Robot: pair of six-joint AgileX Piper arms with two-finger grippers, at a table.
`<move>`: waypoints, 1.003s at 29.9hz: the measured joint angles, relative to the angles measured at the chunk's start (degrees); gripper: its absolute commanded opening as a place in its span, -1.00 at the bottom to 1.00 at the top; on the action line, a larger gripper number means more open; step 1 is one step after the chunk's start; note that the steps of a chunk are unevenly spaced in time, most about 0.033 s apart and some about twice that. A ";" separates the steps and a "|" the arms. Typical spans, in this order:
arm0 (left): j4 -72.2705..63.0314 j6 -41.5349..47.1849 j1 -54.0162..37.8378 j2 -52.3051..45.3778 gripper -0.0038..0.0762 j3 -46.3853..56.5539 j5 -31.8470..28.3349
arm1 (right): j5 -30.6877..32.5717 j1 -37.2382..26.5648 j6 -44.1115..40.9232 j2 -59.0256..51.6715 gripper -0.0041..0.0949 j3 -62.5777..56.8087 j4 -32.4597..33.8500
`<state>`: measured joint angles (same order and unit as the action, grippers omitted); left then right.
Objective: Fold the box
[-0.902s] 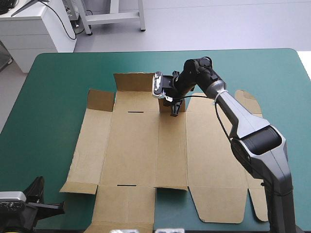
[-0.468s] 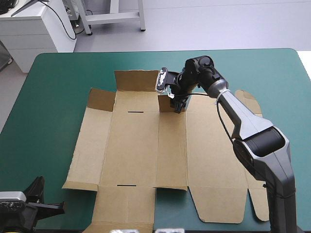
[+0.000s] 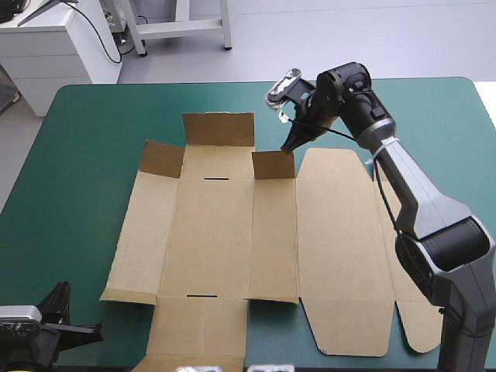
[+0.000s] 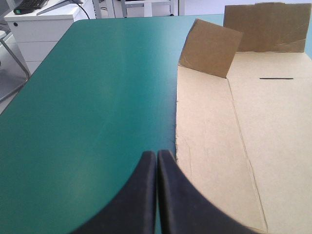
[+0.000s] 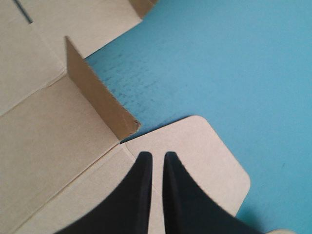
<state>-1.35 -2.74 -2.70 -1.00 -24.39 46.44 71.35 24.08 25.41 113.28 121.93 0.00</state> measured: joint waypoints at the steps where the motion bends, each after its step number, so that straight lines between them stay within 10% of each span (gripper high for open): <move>1: 0.00 0.00 0.00 0.00 -0.92 0.00 0.05 | 0.00 -0.70 -3.76 -0.26 -0.92 -0.08 0.00; 13: 1.35 0.00 0.00 4.52 -0.92 0.00 -0.08 | -1.07 -5.43 -17.02 -15.49 -0.92 -22.10 -0.59; 30: 0.88 0.00 0.00 32.11 -0.92 -14.42 -4.34 | -20.39 -10.23 -22.89 -52.49 -0.92 -65.43 -2.79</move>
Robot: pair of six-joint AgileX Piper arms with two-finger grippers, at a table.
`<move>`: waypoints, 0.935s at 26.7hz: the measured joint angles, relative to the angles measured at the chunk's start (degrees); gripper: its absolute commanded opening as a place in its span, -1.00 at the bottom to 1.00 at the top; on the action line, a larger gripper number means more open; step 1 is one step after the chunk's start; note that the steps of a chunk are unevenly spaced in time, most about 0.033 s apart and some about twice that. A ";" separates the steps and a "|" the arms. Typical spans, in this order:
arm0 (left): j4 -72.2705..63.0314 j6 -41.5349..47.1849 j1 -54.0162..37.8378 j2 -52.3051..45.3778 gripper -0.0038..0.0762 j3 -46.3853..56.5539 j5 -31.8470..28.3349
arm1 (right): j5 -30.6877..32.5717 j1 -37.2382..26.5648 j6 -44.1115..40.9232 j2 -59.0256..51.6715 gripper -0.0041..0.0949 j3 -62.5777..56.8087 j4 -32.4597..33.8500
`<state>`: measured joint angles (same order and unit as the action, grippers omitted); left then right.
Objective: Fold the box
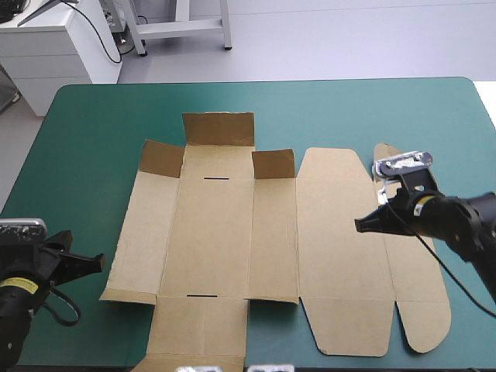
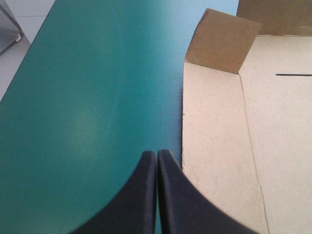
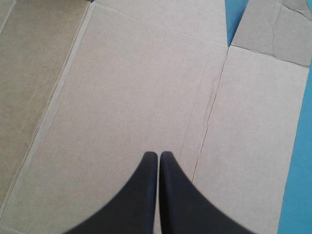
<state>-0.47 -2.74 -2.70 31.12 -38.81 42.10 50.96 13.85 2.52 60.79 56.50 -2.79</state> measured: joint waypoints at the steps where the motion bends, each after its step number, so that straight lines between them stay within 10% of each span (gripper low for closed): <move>1: 0.47 -0.14 0.00 1.97 -0.92 -0.86 0.00 | -1.44 0.00 -0.41 -2.40 -0.92 -2.19 -0.29; 17: -9.66 -11.27 -0.51 31.71 -0.90 -7.61 -3.29 | -4.80 -0.06 -3.48 -27.66 -0.92 -17.94 -4.58; 25: -31.91 -31.86 -20.61 45.99 -0.90 -17.85 17.98 | -3.44 -0.11 -2.52 -38.02 -0.92 -24.84 -7.46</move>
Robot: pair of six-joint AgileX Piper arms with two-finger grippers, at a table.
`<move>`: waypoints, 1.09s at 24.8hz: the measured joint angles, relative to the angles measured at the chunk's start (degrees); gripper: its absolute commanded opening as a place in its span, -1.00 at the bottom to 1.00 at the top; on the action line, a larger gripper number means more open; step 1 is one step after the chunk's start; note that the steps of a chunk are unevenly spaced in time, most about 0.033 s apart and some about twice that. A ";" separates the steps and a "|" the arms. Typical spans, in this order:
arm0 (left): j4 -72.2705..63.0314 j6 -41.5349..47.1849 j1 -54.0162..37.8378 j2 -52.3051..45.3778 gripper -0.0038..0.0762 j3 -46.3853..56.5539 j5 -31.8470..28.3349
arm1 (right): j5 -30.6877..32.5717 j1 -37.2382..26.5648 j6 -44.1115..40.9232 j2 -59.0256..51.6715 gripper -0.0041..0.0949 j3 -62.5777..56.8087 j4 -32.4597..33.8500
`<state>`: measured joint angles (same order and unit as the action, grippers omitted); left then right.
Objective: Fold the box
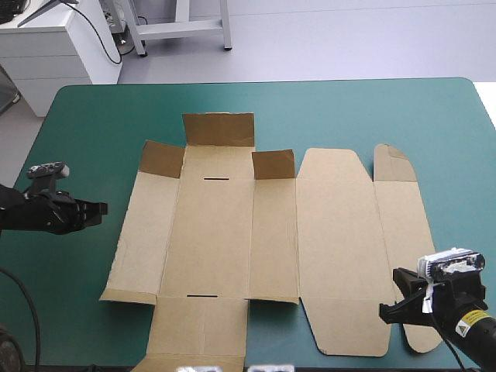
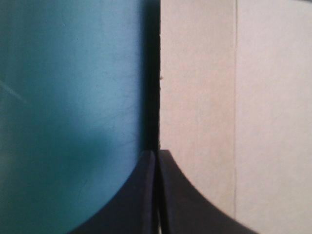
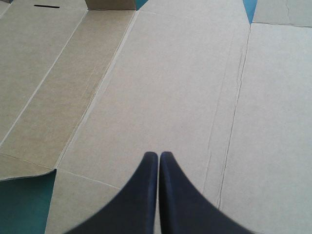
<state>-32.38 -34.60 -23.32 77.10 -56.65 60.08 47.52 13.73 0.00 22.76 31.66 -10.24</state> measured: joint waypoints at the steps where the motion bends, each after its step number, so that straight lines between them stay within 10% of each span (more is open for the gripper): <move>1: -4.55 -2.03 -2.78 1.87 -0.90 -0.30 2.00 | 0.00 0.00 0.00 -0.67 -0.92 -0.83 0.00; 9: -9.62 -5.22 -5.51 6.61 -0.84 -0.66 7.67 | 0.10 0.00 0.79 -1.28 -0.92 -4.56 1.84; 18: -7.81 -4.79 -3.78 6.61 0.48 0.25 7.60 | -2.94 0.00 1.35 -1.28 -0.92 -5.37 4.74; 27: -2.05 2.97 -1.97 8.59 0.50 1.40 6.40 | -3.37 0.00 2.99 -1.28 -0.92 -5.44 4.92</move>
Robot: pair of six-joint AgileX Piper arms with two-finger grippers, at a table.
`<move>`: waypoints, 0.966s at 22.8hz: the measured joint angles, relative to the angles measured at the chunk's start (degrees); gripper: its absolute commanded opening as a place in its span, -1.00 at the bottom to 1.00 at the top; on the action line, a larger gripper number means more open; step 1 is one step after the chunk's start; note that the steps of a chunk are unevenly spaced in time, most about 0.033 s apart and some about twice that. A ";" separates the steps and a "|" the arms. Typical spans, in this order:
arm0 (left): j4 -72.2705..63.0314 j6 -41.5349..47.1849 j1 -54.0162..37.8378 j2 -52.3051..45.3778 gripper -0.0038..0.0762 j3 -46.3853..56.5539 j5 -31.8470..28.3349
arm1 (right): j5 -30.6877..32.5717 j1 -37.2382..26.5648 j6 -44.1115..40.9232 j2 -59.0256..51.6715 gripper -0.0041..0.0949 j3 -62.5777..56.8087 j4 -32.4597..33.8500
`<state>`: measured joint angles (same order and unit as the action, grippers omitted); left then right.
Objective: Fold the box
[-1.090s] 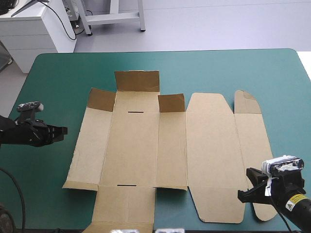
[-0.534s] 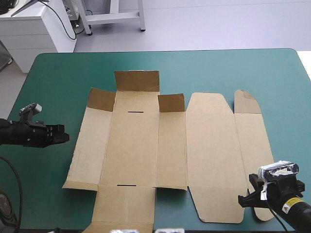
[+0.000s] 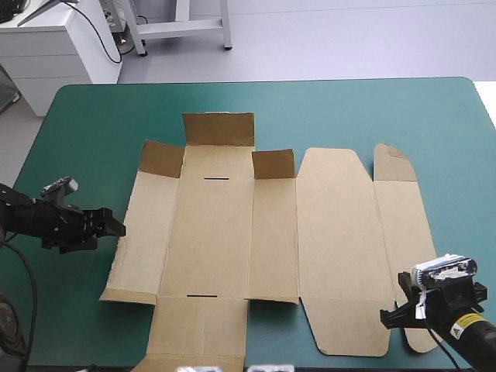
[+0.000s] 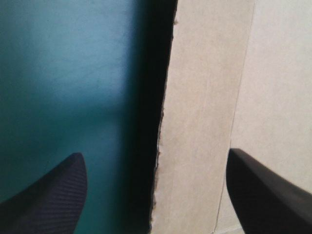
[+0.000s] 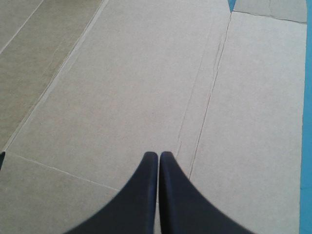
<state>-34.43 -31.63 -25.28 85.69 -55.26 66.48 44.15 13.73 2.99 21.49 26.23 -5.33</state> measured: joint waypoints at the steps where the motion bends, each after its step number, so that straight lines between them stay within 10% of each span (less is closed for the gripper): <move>1: -0.64 1.01 0.90 0.65 0.50 0.58 -0.49 | -0.04 0.00 0.82 0.00 -0.92 0.00 0.05; 12: -8.41 2.72 12.02 3.69 0.37 3.54 1.71 | -1.45 0.00 1.45 0.00 -0.92 -0.01 0.05; 20: -7.94 8.42 12.26 3.69 -0.86 3.71 1.71 | -1.46 0.00 1.45 0.00 -0.92 -0.01 0.05; 22: -7.39 8.85 12.26 3.69 -0.91 3.85 1.71 | -1.52 0.00 1.45 0.00 -0.92 -0.01 0.05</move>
<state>-41.82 -22.78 -13.02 89.38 -51.40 68.19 42.63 13.73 4.44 21.49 26.21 -5.28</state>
